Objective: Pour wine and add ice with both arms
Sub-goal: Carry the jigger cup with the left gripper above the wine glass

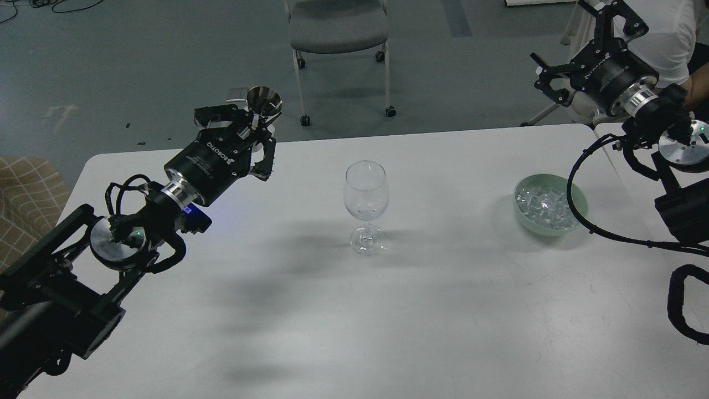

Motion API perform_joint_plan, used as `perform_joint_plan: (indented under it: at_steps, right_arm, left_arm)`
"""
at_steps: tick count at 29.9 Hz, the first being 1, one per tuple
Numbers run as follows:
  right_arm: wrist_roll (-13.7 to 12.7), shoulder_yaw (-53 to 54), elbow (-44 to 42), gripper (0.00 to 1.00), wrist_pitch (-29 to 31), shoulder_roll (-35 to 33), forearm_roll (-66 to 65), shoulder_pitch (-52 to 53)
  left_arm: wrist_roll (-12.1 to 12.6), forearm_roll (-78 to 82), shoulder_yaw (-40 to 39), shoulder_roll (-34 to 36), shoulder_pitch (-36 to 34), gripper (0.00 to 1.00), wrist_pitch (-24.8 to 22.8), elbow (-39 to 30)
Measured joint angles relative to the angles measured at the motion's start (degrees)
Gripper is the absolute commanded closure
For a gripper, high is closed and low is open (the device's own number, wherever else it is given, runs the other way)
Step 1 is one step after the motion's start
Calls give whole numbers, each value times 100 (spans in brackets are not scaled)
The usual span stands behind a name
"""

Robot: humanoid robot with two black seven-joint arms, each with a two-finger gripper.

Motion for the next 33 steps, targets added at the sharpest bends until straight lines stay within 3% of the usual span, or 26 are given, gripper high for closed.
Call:
perform_joint_plan:
  at_steps: [4,18,33]
  right_arm:
    - [0,-1,-11,0,0,-46,0,-7]
    - [0,-2,-8,0,4,-61,0,-67]
    - [7,17,16,0,1,-49,0,-57]
  left_arm:
    - [191,48,53,-75,-48,99,169,3]
    - [456,124,101,-527,-336,99,489,119]
    - [509,503,343,-729,-500,99,561,127]
